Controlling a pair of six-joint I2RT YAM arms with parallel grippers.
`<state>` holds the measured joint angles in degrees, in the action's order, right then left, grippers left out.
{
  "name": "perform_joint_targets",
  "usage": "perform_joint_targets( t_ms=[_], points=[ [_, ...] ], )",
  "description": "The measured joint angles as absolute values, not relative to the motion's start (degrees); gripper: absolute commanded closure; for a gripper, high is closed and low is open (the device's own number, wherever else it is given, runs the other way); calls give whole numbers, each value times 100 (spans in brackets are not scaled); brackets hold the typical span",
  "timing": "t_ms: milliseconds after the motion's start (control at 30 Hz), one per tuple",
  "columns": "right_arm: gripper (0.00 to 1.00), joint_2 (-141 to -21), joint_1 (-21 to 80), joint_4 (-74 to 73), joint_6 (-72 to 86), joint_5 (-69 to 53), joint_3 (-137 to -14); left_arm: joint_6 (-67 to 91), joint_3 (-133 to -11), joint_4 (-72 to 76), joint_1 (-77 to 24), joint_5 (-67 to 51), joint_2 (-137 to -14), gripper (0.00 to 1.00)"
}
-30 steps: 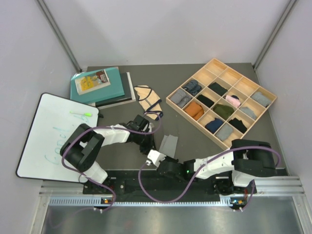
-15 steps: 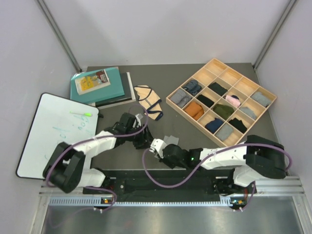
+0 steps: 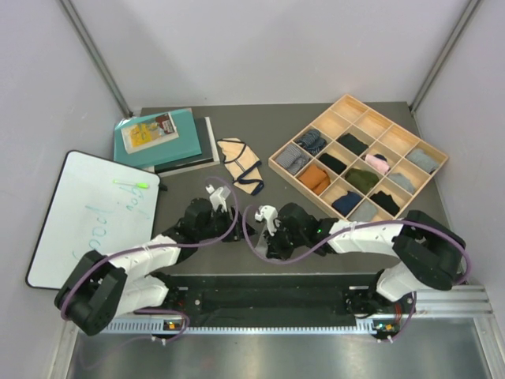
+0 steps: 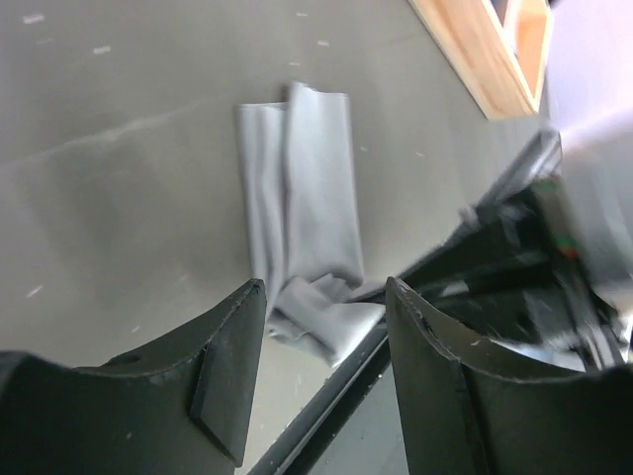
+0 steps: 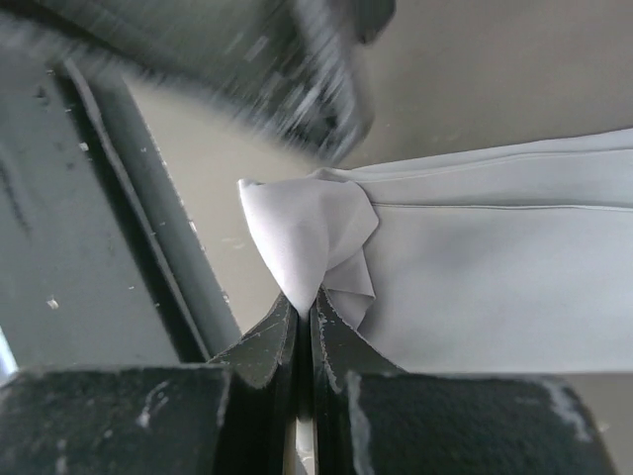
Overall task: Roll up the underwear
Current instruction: Roll the underwear to the center of the board.
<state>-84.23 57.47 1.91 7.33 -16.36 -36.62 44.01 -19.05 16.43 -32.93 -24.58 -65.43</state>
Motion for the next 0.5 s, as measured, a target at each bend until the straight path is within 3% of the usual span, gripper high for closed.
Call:
perform_joint_targets(
  t_ms=[500],
  points=[
    [100, -9303, 4746, 130, 969, -3186, -3999, 3837, -1520, 2744, -3688, -2589, -6879, 43]
  ],
)
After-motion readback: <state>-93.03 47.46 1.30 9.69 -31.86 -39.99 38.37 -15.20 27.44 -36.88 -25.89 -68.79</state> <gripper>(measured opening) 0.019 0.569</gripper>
